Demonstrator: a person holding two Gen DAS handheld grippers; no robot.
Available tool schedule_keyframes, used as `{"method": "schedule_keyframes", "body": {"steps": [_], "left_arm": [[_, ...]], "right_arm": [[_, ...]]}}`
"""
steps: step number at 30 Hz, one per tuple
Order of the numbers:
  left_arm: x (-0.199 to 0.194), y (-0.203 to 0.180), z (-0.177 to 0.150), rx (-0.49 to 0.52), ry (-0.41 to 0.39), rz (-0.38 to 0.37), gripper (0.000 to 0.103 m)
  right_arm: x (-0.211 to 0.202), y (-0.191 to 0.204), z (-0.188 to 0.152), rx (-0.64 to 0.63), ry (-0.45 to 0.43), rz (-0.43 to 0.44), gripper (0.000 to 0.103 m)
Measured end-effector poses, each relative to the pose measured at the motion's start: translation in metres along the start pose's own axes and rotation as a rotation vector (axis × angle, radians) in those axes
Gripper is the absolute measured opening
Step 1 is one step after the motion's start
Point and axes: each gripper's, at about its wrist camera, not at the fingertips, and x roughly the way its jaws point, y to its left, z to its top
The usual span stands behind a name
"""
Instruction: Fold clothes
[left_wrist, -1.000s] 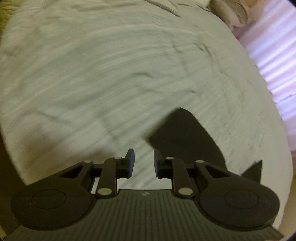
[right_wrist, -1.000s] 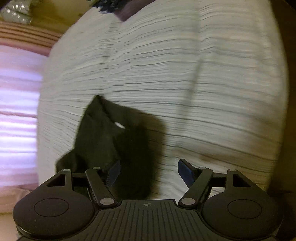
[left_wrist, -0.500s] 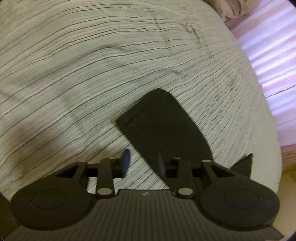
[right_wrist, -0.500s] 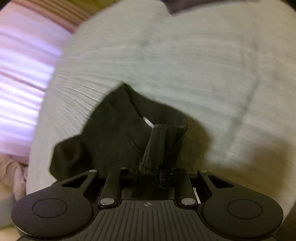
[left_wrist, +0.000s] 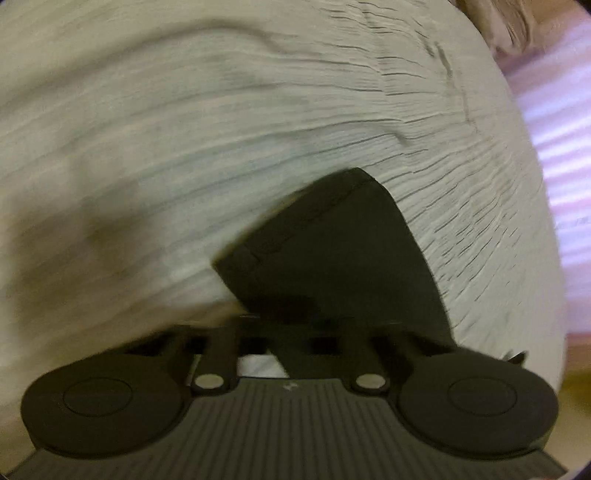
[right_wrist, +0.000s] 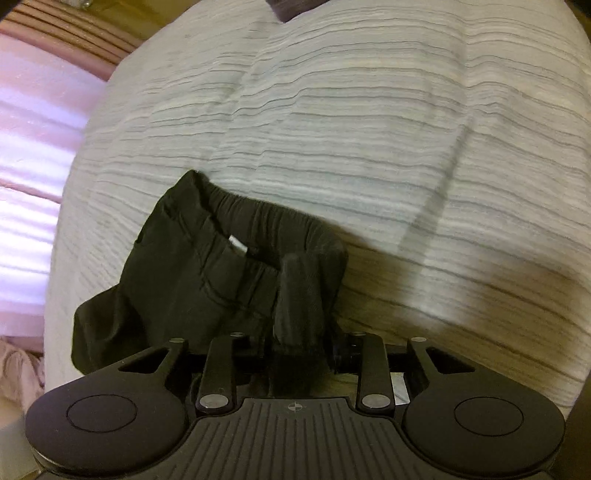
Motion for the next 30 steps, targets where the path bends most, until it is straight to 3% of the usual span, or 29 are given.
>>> {"method": "schedule_keyframes", "body": {"steps": [2,5,8,10,11,15,16,18,20,21,26,28,29,30], "left_arm": [[-0.029,-0.004,0.02,0.021,-0.103,-0.053,0.0],[-0.094,-0.001,0.055,0.049,-0.262,-0.126,0.0],[-0.147,0.014,0.077,0.109,-0.294,-0.105,0.0],[-0.156,0.024,0.069,0.157,-0.261,-0.061,0.0],[-0.151,0.028,0.058,0.166,-0.222,-0.056,0.0],[-0.094,0.035,-0.001,0.081,-0.042,-0.115,0.031],[-0.078,0.033,-0.013,0.068,-0.007,-0.126,0.031],[-0.05,0.026,-0.029,0.07,0.03,-0.143,0.032],[-0.029,0.021,-0.035,0.089,0.034,-0.121,0.037],[-0.019,0.019,-0.034,0.089,0.033,-0.099,0.038],[0.013,0.004,-0.021,0.062,0.008,-0.066,0.037],[0.015,-0.005,-0.013,0.09,0.008,-0.052,0.006],[0.009,-0.008,-0.01,0.102,-0.001,-0.06,0.005],[-0.001,-0.01,-0.008,0.11,-0.019,-0.088,0.005]], "right_arm": [[-0.008,0.015,0.012,-0.052,0.006,0.013,0.017],[-0.031,0.044,0.035,-0.171,-0.038,0.118,0.016],[-0.07,0.042,0.053,-0.208,-0.09,0.247,0.016],[-0.083,0.028,0.056,-0.217,-0.116,0.189,0.016],[-0.08,0.016,0.054,-0.21,-0.107,0.147,0.016],[-0.047,-0.03,0.036,-0.091,-0.033,0.011,0.016],[-0.038,-0.039,0.029,-0.045,-0.036,-0.024,0.017],[-0.028,-0.05,0.017,0.044,-0.04,-0.021,0.041],[-0.024,-0.049,0.01,0.054,-0.022,-0.006,0.052],[-0.022,-0.046,0.008,0.039,-0.014,-0.002,0.052],[-0.017,-0.048,0.008,0.028,-0.002,-0.006,0.052],[-0.019,-0.052,0.008,0.035,-0.006,0.003,0.052],[-0.022,-0.05,0.011,0.022,-0.013,0.001,0.035],[-0.026,-0.048,0.014,-0.003,-0.016,-0.005,0.011]]}}
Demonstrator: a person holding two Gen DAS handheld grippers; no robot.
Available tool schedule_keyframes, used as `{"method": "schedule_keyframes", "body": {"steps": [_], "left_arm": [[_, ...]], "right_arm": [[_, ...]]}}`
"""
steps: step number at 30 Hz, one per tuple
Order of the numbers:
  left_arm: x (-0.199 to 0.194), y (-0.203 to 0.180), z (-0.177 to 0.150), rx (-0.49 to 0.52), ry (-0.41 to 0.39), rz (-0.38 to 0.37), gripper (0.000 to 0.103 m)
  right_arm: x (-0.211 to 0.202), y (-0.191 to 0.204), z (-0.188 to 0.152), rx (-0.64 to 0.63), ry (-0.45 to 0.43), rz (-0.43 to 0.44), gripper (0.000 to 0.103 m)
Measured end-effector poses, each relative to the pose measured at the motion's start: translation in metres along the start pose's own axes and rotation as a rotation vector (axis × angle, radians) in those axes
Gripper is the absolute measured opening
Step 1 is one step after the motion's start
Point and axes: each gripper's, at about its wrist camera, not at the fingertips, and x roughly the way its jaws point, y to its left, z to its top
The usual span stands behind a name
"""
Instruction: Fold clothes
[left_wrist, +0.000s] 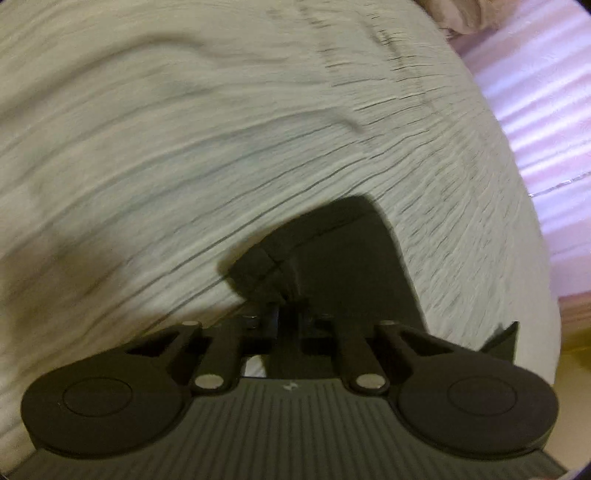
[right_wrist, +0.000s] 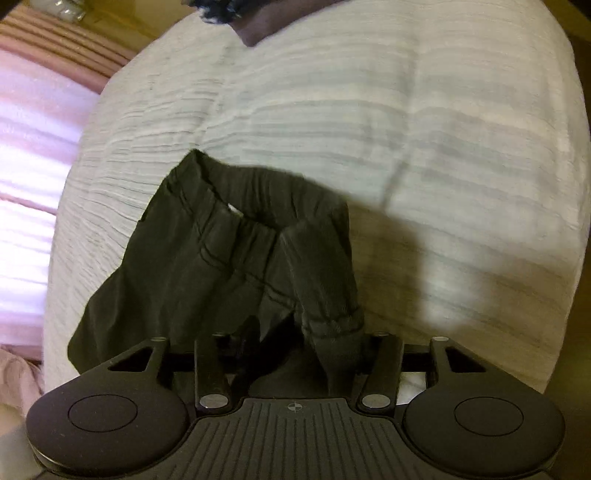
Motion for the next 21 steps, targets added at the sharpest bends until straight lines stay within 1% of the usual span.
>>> {"method": "schedule_keyframes", "body": {"steps": [1,3,5,6,7,8,9,11,12,13,14,15,18,19,21], "left_arm": [[-0.016,-0.002,0.001,0.023,-0.028,-0.028,0.005],[-0.053,-0.001,-0.001,0.076,-0.083,-0.068,0.005],[-0.087,0.018,-0.011,0.09,-0.102,-0.055,0.005],[-0.102,0.029,-0.016,0.095,-0.107,-0.044,0.006],[-0.11,0.043,-0.023,0.105,-0.093,-0.009,0.006],[-0.109,0.056,-0.03,0.101,-0.063,0.036,0.007],[-0.101,0.069,-0.035,0.085,-0.029,0.077,0.008],[-0.081,0.088,-0.048,0.059,0.026,0.169,0.014],[-0.078,0.09,-0.053,0.056,0.026,0.192,0.017],[-0.08,0.09,-0.057,0.057,0.017,0.2,0.017],[-0.084,0.087,-0.06,0.066,0.005,0.205,0.018],[-0.091,0.086,-0.062,0.073,0.001,0.208,0.019],[-0.114,0.083,-0.065,0.069,-0.002,0.212,0.02],[-0.121,0.083,-0.066,0.05,-0.011,0.206,0.02],[-0.135,0.074,-0.069,0.013,-0.021,0.163,0.02]], "right_arm": [[-0.005,0.003,0.004,-0.025,-0.004,-0.002,0.011],[-0.02,0.006,0.009,-0.063,-0.013,0.052,0.011],[-0.035,0.007,0.013,-0.105,-0.024,0.101,0.01],[-0.042,0.005,0.012,-0.119,-0.029,0.11,0.01],[-0.044,0.003,0.011,-0.126,-0.027,0.114,0.01],[-0.044,-0.002,0.008,-0.123,-0.018,0.109,0.01],[-0.042,-0.01,0.005,-0.118,-0.004,0.086,0.01],[-0.029,-0.02,-0.003,-0.138,0.028,-0.002,0.011],[-0.02,-0.028,-0.005,-0.117,0.058,-0.048,0.018],[-0.016,-0.033,-0.008,-0.084,0.086,-0.1,0.027],[-0.018,-0.035,-0.009,-0.078,0.081,-0.129,0.046],[-0.02,-0.036,-0.009,-0.075,0.075,-0.158,0.055],[-0.035,-0.025,-0.004,-0.164,0.065,-0.226,0.068],[-0.039,-0.02,-0.002,-0.193,0.07,-0.247,0.068],[-0.045,-0.004,0.0,-0.279,0.081,-0.272,0.068]]}}
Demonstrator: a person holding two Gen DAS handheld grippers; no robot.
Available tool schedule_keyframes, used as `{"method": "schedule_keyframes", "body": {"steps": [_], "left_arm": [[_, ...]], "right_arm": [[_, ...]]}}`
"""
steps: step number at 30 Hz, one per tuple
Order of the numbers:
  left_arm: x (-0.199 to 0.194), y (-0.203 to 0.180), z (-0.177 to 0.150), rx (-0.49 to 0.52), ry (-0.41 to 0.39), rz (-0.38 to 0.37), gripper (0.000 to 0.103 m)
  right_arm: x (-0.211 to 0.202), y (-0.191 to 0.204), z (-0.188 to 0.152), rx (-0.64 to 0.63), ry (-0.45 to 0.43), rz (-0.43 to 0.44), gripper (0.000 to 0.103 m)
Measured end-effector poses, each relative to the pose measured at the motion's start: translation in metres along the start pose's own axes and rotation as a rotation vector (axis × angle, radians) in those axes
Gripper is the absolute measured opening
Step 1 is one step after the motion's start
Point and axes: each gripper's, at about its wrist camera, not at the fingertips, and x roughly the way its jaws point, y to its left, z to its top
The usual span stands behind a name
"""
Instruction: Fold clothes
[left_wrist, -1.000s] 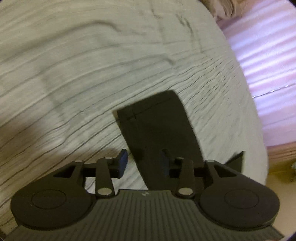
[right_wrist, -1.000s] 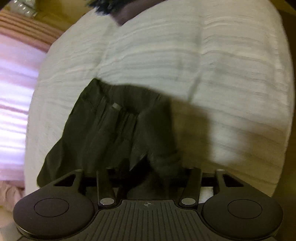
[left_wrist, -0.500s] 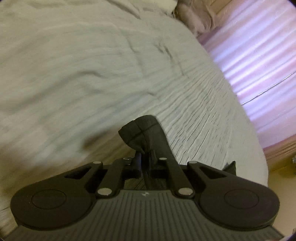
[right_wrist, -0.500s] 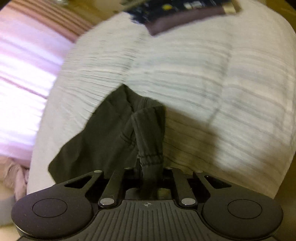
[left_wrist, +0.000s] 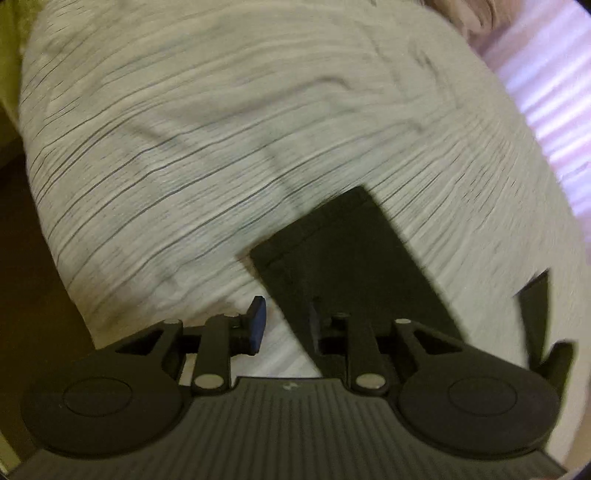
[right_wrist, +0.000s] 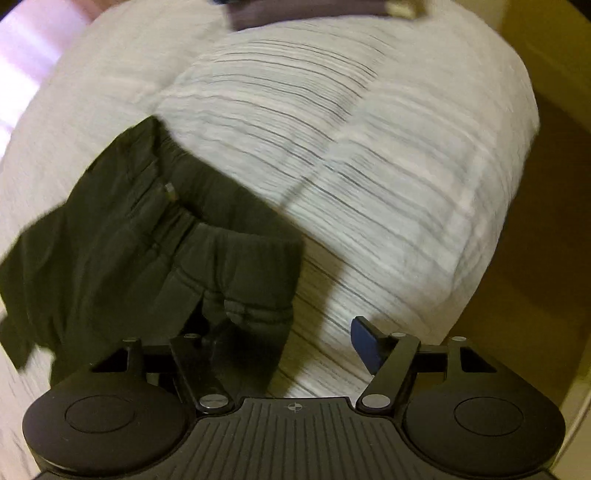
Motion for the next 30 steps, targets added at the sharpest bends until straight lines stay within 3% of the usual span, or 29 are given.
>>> {"method": "schedule_keyframes", "body": {"steps": [2,4,5,7,8,9,13,17,23,26,29,30], "left_arm": [[-0.003,-0.021,-0.004,0.014,0.01,-0.056,0.021],[0.007,-0.053,-0.008,0.065,0.032,-0.111,0.026],[0.014,-0.071,-0.011,0.093,0.047,-0.138,0.026],[0.029,-0.106,-0.017,0.147,0.077,-0.194,0.027],[0.036,-0.124,-0.02,0.174,0.092,-0.222,0.028],[0.045,-0.141,-0.023,0.196,0.104,-0.251,0.03],[0.091,-0.206,-0.036,0.195,0.165,-0.355,0.033],[0.143,-0.269,-0.052,0.119,0.235,-0.442,0.038],[0.213,-0.343,-0.073,0.049,0.283,-0.494,0.043],[0.244,-0.369,-0.078,0.02,0.284,-0.495,0.055],[0.273,-0.382,-0.083,-0.006,0.298,-0.462,0.053],[0.278,-0.385,-0.083,-0.013,0.294,-0.466,0.046]], "right_arm": [[-0.006,0.02,0.0,-0.139,0.052,-0.046,0.068],[0.002,0.044,-0.004,-0.342,0.224,-0.169,0.068],[0.001,0.05,-0.007,-0.407,0.236,-0.239,0.068],[-0.011,0.061,-0.004,-0.485,0.141,-0.334,0.068],[-0.017,0.064,0.003,-0.478,0.087,-0.329,0.068],[-0.024,0.067,0.013,-0.439,0.022,-0.298,0.068],[-0.021,0.079,0.052,-0.254,-0.131,-0.028,0.068],[0.022,0.099,0.086,-0.151,-0.14,0.144,0.068],[0.083,0.128,0.12,-0.167,-0.142,0.194,0.068],[0.103,0.13,0.136,-0.138,-0.153,0.202,0.068],[0.118,0.134,0.143,-0.113,-0.158,0.188,0.068],[0.122,0.135,0.145,-0.115,-0.161,0.182,0.068]]}}
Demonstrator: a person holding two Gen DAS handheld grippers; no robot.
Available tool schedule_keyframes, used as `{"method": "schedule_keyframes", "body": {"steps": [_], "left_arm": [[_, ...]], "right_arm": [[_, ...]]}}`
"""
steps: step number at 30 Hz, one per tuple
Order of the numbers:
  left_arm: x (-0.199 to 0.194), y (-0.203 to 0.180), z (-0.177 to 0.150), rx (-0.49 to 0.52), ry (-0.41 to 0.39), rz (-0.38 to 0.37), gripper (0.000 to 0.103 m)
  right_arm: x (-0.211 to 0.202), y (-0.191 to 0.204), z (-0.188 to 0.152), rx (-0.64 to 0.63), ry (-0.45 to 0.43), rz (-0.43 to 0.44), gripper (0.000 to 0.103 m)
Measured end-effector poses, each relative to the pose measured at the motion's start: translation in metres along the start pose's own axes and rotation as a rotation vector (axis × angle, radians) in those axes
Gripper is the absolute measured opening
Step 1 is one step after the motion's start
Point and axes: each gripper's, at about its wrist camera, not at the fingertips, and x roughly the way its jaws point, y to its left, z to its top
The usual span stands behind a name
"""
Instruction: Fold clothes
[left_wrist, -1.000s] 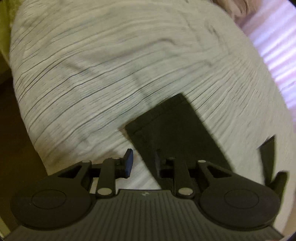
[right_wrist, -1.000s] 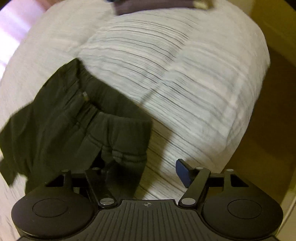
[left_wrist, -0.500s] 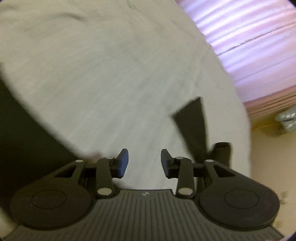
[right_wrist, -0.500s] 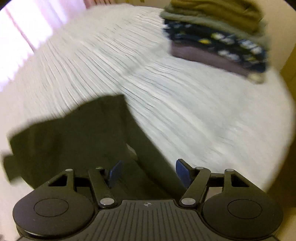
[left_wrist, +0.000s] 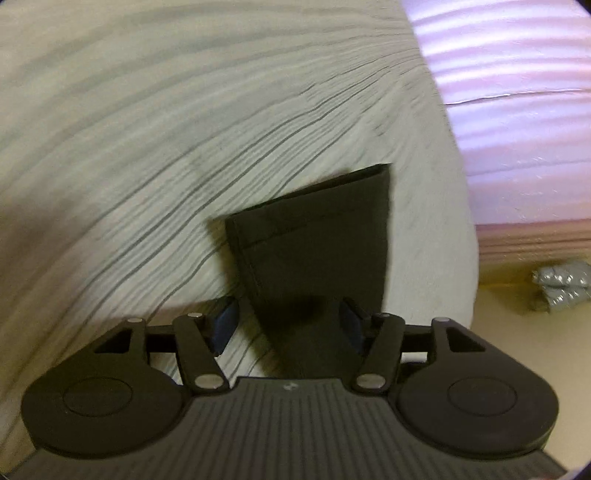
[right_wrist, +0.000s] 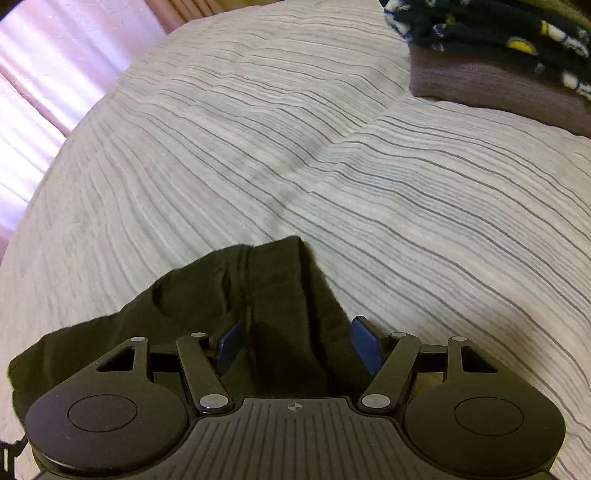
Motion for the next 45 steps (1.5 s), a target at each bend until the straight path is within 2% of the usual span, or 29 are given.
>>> {"method": "schedule_keyframes", "body": {"steps": [1,2,4,6,10,12,13,14,15,16,17,18,19,20,22,27,31,33,35,36,38,39,42,45], "left_arm": [[0.002,-0.001,0.002,0.006,-0.008,-0.011,0.013],[-0.003,-0.005,0.004,0.018,-0.023,-0.026,0.003],[-0.02,-0.014,0.011,0.04,-0.058,-0.056,0.002],[-0.057,-0.033,0.021,0.111,-0.144,-0.091,0.002],[-0.171,-0.075,0.076,0.199,-0.424,-0.122,0.002],[-0.213,-0.101,0.109,0.278,-0.505,-0.084,0.002],[-0.225,-0.113,0.125,0.32,-0.516,-0.044,0.003],[-0.228,-0.122,0.14,0.355,-0.513,0.017,0.006],[-0.225,-0.124,0.153,0.372,-0.523,0.084,0.017],[-0.219,-0.123,0.164,0.381,-0.54,0.148,0.035],[-0.21,-0.116,0.173,0.372,-0.537,0.197,0.041],[-0.198,-0.105,0.181,0.353,-0.522,0.237,0.041],[-0.186,-0.094,0.189,0.333,-0.507,0.276,0.036],[-0.176,-0.08,0.193,0.303,-0.474,0.313,0.035],[-0.176,-0.046,0.183,0.245,-0.429,0.328,0.036],[-0.189,0.029,0.157,0.1,-0.347,0.339,0.04],[-0.188,0.052,0.15,0.043,-0.346,0.329,0.049],[-0.179,0.057,0.157,0.021,-0.35,0.312,0.05],[-0.161,0.055,0.17,0.003,-0.342,0.331,0.06],[-0.152,0.054,0.175,-0.008,-0.334,0.35,0.058],[-0.143,0.06,0.18,-0.04,-0.327,0.368,0.019],[-0.148,0.058,0.177,-0.038,-0.338,0.354,0.008],[-0.183,0.039,0.155,0.015,-0.399,0.279,0.006],[-0.243,-0.008,0.123,0.106,-0.475,0.222,0.006]], "right_arm": [[0.004,0.001,0.001,-0.003,0.001,-0.01,0.068],[0.006,0.001,0.002,-0.009,0.005,-0.017,0.068],[0.011,0.002,0.005,-0.02,0.012,-0.031,0.068],[0.011,0.001,0.008,-0.019,0.021,-0.033,0.068],[0.006,0.009,0.017,-0.022,0.014,-0.026,0.068],[0.005,0.019,0.023,-0.041,0.007,-0.011,0.068],[0.005,0.025,0.025,-0.052,0.006,-0.003,0.068],[0.006,0.032,0.028,-0.062,0.006,0.006,0.068],[0.008,0.039,0.03,-0.066,0.005,0.02,0.068],[0.011,0.047,0.031,-0.07,0.006,0.032,0.068],[0.015,0.054,0.031,-0.07,0.008,0.042,0.068],[0.02,0.062,0.03,-0.071,0.011,0.051,0.068],[0.024,0.069,0.03,-0.072,0.015,0.059,0.068],[0.029,0.076,0.028,-0.079,0.025,0.055,0.068],[0.036,0.087,0.024,-0.116,0.038,0.04,0.068],[0.038,0.087,0.022,-0.196,0.062,0.048,0.068],[0.042,0.084,0.021,-0.23,0.063,0.015,0.068],[0.045,0.083,0.021,-0.218,0.058,-0.008,0.068],[0.048,0.082,0.02,-0.188,0.057,-0.016,0.068],[0.049,0.081,0.02,-0.173,0.057,-0.019,0.068],[0.051,0.079,0.018,-0.157,0.061,-0.024,0.068],[0.052,0.078,0.017,-0.152,0.062,-0.027,0.068],[0.052,0.077,0.017,-0.142,0.062,-0.023,0.068],[0.053,0.075,0.018,-0.135,0.069,-0.018,0.068]]}}
